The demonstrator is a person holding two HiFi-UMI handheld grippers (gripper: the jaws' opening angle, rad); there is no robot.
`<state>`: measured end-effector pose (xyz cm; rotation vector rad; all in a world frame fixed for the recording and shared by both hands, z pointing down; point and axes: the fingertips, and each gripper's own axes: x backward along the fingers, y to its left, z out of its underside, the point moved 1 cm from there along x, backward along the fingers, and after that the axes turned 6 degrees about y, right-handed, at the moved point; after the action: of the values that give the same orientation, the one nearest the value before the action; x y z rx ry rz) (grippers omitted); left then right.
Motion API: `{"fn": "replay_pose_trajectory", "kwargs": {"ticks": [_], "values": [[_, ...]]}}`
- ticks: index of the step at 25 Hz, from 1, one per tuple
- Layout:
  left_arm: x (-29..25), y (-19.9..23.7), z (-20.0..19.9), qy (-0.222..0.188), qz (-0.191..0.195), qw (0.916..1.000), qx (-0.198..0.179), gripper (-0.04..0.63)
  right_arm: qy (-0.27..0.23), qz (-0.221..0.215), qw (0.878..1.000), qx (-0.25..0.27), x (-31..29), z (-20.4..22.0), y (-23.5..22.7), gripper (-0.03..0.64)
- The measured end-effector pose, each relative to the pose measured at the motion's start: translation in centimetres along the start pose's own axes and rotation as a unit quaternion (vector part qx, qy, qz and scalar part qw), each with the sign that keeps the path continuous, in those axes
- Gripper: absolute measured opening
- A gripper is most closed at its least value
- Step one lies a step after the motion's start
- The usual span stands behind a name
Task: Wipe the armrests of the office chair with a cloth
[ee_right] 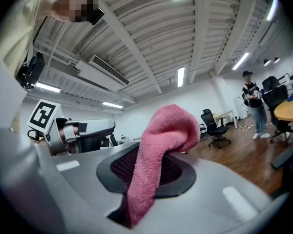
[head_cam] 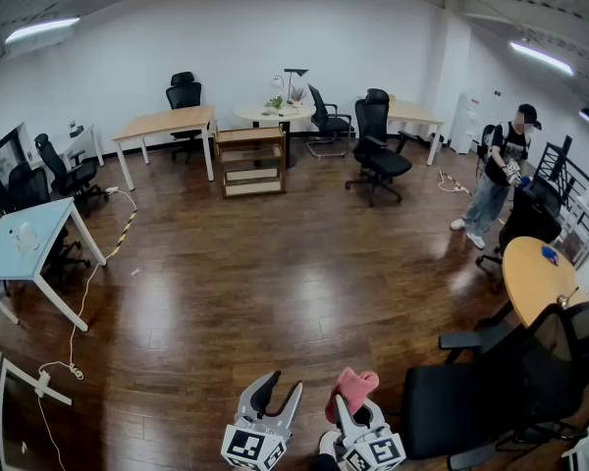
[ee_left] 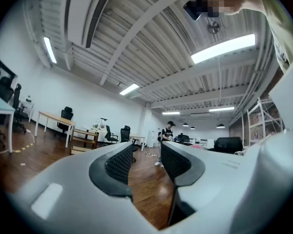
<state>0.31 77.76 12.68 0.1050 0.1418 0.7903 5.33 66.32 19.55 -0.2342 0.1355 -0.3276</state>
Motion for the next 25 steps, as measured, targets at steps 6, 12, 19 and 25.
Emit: {"fn": "replay_pose_trajectory", "kwargs": {"ticks": [6, 12, 19, 25], "values": [[-9.0, 0.5, -3.4, -0.025, -0.015, 0.9988, -0.039, 0.164, -0.043, 0.019, 0.998, 0.028, -2.6, -7.1, -11.1, 0.057], [-16.9, -1.2, -5.2, -0.043, 0.005, 0.9978, -0.050, 0.175, -0.076, 0.014, 0.995, 0.062, -4.8, -11.9, -17.5, 0.057], [-23.7, -3.1, -3.8, -0.015, 0.055, 0.9979, -0.031, 0.166, -0.054, 0.043, 0.996, 0.048, -4.9, -10.5, -22.0, 0.058], [-33.4, -7.9, -1.1, 0.027, 0.184, 0.9818, -0.037, 0.164, -0.061, 0.143, 0.988, 0.020, -2.8, -9.5, -28.7, 0.058]]}}
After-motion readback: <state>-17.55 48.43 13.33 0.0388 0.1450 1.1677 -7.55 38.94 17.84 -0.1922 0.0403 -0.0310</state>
